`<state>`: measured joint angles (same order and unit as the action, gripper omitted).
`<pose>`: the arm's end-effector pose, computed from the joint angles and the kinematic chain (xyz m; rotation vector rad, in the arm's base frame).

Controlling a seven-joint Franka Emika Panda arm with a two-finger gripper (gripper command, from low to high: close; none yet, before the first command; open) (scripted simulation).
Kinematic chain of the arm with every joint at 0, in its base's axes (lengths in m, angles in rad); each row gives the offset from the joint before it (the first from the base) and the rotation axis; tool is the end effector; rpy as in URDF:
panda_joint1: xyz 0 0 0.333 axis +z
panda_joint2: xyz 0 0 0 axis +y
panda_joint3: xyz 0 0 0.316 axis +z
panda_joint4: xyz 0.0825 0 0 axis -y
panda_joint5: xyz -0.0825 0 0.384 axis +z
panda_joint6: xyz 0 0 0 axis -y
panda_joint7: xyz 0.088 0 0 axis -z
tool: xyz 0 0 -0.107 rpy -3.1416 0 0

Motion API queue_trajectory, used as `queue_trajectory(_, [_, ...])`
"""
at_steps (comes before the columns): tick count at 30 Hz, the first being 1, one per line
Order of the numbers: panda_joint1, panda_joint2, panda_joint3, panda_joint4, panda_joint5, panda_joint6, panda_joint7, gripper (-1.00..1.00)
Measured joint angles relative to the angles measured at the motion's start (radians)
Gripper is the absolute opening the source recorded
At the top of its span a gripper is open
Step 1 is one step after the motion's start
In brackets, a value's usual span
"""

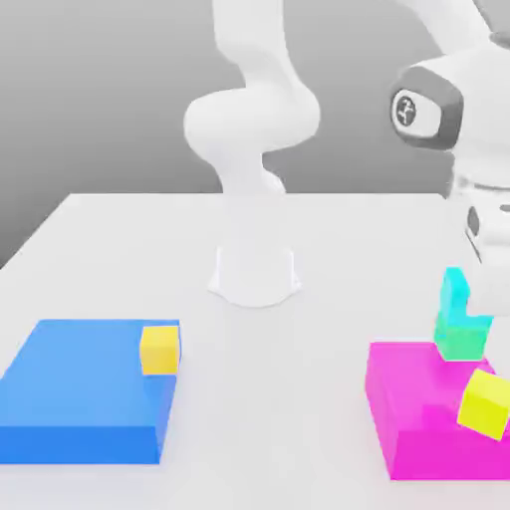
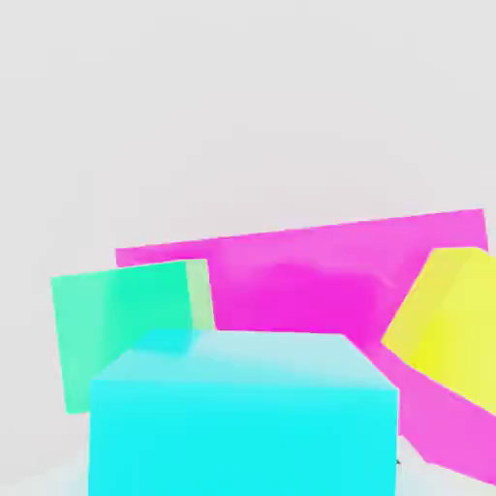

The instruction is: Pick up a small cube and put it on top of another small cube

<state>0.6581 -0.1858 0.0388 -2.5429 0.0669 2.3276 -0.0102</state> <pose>0.3347 0.2813 0.3357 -2.9447 -1.0081 0.0645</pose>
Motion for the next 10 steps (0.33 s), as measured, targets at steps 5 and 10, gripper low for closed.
queue_trajectory(5, [0.013, 0.016, 0.035, -0.095, -0.042, 0.138, 0.043, -1.0])
queue_trajectory(10, [0.013, 0.072, 0.037, -0.114, -0.049, 0.214, 0.048, 1.0])
